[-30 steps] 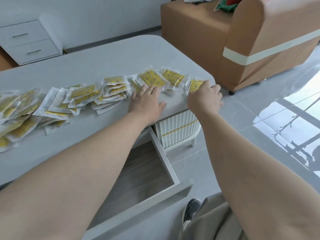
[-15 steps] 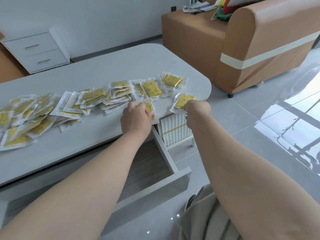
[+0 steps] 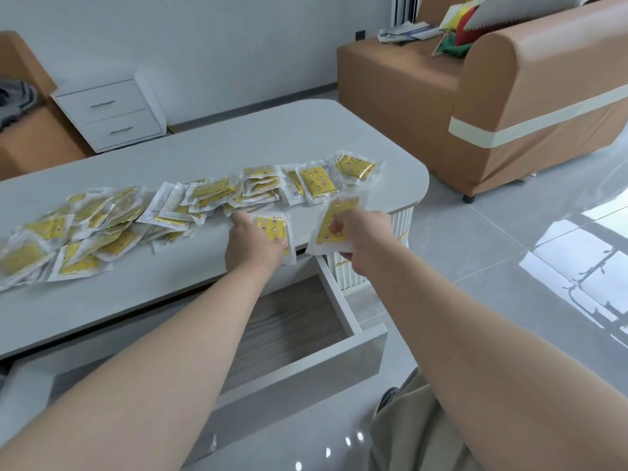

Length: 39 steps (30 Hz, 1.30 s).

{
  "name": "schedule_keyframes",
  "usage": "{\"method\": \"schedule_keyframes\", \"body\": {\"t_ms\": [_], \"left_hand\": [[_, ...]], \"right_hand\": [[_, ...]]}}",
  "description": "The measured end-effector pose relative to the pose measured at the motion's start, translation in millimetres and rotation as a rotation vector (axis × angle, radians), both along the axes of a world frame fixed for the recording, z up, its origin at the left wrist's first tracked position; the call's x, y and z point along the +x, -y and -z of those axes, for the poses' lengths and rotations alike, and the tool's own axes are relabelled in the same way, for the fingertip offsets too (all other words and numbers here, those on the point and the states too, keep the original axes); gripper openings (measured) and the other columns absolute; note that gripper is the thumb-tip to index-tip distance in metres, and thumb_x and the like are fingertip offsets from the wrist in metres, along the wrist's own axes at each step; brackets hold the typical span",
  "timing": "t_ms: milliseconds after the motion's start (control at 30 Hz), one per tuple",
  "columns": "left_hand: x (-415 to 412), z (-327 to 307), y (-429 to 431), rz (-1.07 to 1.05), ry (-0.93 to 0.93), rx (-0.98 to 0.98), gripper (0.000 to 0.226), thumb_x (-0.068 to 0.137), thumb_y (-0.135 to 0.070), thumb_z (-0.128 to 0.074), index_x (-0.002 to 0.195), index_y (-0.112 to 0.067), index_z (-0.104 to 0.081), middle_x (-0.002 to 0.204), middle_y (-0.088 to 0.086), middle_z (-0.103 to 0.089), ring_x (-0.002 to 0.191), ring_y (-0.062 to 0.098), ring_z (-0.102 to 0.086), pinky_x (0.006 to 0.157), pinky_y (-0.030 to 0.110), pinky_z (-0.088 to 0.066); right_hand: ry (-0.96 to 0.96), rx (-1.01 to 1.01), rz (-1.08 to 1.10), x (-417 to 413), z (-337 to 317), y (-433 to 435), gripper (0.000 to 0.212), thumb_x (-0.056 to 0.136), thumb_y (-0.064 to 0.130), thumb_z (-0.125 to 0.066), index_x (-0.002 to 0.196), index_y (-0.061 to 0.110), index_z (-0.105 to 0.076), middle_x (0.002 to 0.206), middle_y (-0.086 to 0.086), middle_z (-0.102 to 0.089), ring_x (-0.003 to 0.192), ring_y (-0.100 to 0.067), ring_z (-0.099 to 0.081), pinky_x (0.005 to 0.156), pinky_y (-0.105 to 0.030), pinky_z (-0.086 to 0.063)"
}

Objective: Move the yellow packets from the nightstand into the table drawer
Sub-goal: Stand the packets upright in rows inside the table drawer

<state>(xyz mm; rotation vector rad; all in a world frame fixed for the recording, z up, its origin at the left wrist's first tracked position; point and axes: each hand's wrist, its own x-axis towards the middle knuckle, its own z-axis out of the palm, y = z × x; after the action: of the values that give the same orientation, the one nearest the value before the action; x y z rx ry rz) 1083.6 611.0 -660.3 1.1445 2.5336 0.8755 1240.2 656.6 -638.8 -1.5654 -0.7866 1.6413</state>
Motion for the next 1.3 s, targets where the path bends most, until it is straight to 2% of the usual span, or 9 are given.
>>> {"method": "schedule_keyframes", "body": {"t_ms": [167,333,533,667,800,900,1000,1133,1300], "left_hand": [[-21.8,-11.1,53.5,0.012,0.138,-0.018,0.078,0.082,-0.019,-0.08,0.142,-0.019,-0.031,0.104,-0.001,-0.05,0.092,0.024,-0.055,0.067,0.031,-0.043],[-48.7,10.5,107.1,-0.066,0.539,0.014,0.07,0.083,-0.005,-0.077,0.138,-0.022,-0.037,0.103,-0.009,-0.051,0.099,0.019,-0.056,0.07,0.029,-0.045],[-71.7,36.3,125.0,-0.029,0.689,-0.156,0.018,0.086,0.004,-0.068,0.087,-0.014,-0.071,0.085,0.001,-0.077,0.087,0.024,-0.071,0.069,0.029,-0.052],[-89.1,50.9,132.9,-0.051,0.811,-0.229,0.02,0.084,0.007,-0.07,0.097,-0.009,-0.069,0.099,0.011,-0.075,0.091,0.028,-0.071,0.076,0.033,-0.055],[-103.0,63.2,126.4,-0.034,0.887,-0.28,0.036,0.073,-0.001,-0.078,0.106,-0.01,-0.069,0.106,0.01,-0.074,0.102,0.031,-0.069,0.098,0.05,-0.053],[-107.0,70.1,121.4,-0.043,0.955,-0.287,0.029,0.077,0.008,-0.074,0.101,-0.008,-0.07,0.099,0.011,-0.076,0.094,0.032,-0.072,0.09,0.051,-0.057],[-107.7,78.7,119.2,-0.088,1.015,-0.305,0.026,0.08,0.014,-0.07,0.096,-0.006,-0.073,0.092,0.012,-0.077,0.085,0.031,-0.075,0.083,0.048,-0.06],[-102.7,87.1,114.2,-0.085,1.045,-0.327,0.023,0.081,0.012,-0.071,0.095,-0.006,-0.074,0.093,0.012,-0.077,0.089,0.03,-0.074,0.084,0.045,-0.06],[-92.6,90.9,107.2,-0.071,1.063,-0.326,0.023,0.078,0.003,-0.076,0.099,-0.006,-0.074,0.098,0.011,-0.077,0.097,0.03,-0.072,0.094,0.048,-0.056]], "right_hand": [[0.109,0.256,-0.483,-8.5,-7.3,22.2,0.023,0.081,0.003,-0.073,0.101,0.014,-0.07,0.096,-0.009,-0.075,0.089,-0.03,-0.074,0.083,-0.041,-0.062],[0.219,0.357,-0.794,-28.9,-6.8,36.0,0.012,0.084,0.013,-0.078,0.095,0.016,-0.073,0.089,0.001,-0.078,0.072,-0.01,-0.075,0.061,-0.024,-0.06],[0.742,0.501,-1.157,-60.8,7.2,29.8,0.036,0.076,0.019,-0.083,0.106,0.006,-0.068,0.099,-0.01,-0.073,0.094,-0.03,-0.069,0.084,-0.044,-0.06],[0.955,0.598,-1.402,-83.8,9.8,28.8,0.049,0.078,0.013,-0.079,0.118,0.029,-0.057,0.097,0.01,-0.057,0.09,-0.02,-0.061,0.067,-0.031,-0.054],[1.005,0.479,-1.543,-103.6,32.4,29.9,0.032,0.086,0.012,-0.071,0.111,0.028,-0.059,0.099,0.005,-0.058,0.081,-0.019,-0.068,0.056,-0.03,-0.058],[1.166,0.441,-1.718,-108.7,60.4,30.1,0.013,0.087,0.018,-0.071,0.095,0.022,-0.061,0.096,0.0,-0.062,0.085,-0.024,-0.067,0.06,-0.03,-0.051],[1.333,0.476,-1.838,-107.3,81.0,28.3,0.02,0.09,0.018,-0.066,0.109,0.009,-0.063,0.105,-0.005,-0.063,0.09,-0.023,-0.057,0.071,-0.032,-0.046],[1.422,0.499,-1.872,-102.3,97.3,18.1,0.022,0.091,0.009,-0.055,0.112,0.008,-0.062,0.104,-0.003,-0.061,0.093,-0.023,-0.059,0.063,-0.025,-0.046],[1.58,0.532,-1.859,-92.7,110.7,15.5,0.024,0.087,0.004,-0.055,0.07,0.018,-0.045,0.077,0.0,-0.051,0.069,-0.015,-0.053,0.056,-0.025,-0.044]]}}
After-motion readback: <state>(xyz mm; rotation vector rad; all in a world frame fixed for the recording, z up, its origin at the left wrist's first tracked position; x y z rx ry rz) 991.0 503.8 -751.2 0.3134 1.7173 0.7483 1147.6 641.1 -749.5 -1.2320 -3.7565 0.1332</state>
